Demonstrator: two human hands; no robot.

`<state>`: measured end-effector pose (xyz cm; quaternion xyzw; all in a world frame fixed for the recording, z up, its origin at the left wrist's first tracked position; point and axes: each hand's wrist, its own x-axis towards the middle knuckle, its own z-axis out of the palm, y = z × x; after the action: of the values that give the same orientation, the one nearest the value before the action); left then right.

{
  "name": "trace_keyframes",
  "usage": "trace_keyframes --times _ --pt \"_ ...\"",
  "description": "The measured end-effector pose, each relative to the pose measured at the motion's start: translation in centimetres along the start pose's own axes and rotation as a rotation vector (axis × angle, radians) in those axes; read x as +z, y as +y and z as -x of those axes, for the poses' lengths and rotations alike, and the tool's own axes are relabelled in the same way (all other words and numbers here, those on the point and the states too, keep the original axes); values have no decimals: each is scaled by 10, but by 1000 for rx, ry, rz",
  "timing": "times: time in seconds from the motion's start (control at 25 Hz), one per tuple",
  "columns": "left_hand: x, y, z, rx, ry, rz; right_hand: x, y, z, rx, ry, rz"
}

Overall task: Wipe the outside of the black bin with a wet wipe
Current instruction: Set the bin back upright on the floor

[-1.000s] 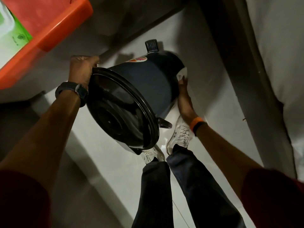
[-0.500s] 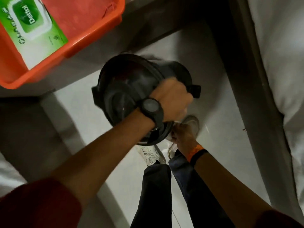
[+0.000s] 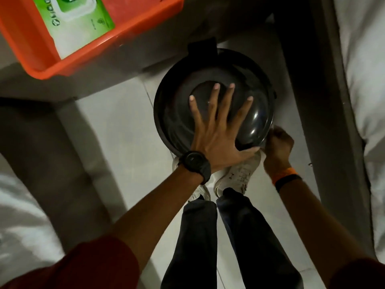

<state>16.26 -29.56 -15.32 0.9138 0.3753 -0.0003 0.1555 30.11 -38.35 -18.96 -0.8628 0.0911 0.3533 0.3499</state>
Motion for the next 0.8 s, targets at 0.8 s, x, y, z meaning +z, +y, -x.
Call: trace_keyframes --times 0.8 --pt "-60 -3 18 -503 17 427 -71 47 55 -64 -259 364"
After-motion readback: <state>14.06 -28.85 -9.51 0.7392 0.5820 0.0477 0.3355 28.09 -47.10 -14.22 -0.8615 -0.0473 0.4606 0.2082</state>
